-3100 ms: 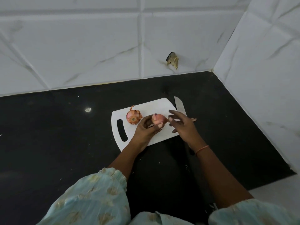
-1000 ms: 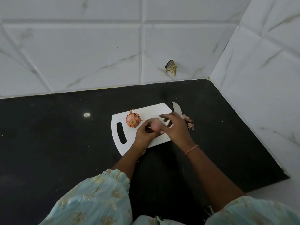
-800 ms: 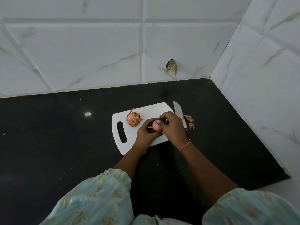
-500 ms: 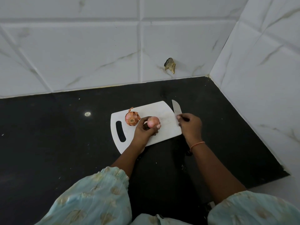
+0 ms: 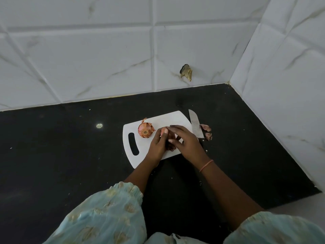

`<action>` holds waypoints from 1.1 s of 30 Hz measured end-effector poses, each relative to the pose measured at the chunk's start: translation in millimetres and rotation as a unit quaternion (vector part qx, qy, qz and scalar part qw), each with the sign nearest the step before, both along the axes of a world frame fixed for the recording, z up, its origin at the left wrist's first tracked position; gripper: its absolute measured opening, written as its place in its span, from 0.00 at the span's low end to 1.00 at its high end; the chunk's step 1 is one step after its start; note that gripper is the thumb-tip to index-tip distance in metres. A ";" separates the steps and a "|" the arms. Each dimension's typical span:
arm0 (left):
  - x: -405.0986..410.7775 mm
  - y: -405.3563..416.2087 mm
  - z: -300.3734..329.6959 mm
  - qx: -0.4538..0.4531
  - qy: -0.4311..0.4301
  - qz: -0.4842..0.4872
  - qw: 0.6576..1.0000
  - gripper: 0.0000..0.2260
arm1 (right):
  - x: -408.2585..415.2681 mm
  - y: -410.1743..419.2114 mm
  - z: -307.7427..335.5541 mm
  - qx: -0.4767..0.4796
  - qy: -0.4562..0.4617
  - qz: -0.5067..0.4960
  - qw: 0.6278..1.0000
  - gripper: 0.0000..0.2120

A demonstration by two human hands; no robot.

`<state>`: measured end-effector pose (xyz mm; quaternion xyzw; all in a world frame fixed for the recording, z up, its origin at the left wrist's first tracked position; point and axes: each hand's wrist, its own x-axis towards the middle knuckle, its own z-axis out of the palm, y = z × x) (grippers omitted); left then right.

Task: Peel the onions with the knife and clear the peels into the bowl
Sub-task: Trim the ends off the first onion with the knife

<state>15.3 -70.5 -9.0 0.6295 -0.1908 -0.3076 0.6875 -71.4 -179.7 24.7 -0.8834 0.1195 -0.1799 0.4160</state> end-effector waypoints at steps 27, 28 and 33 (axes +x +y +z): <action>13.0 -0.2 -11.4 0.029 0.049 -0.058 0.997 0.33 | 12.4 9.9 -2.0 0.011 0.003 -0.032 0.999 0.17; 13.3 -0.4 -12.1 0.026 0.053 -0.055 0.997 0.32 | 14.0 10.1 -1.6 0.014 -0.006 -0.038 0.999 0.16; 15.4 -0.1 -13.9 0.031 0.050 -0.053 0.997 0.29 | 15.3 13.6 -0.4 0.040 -0.027 -0.050 0.998 0.15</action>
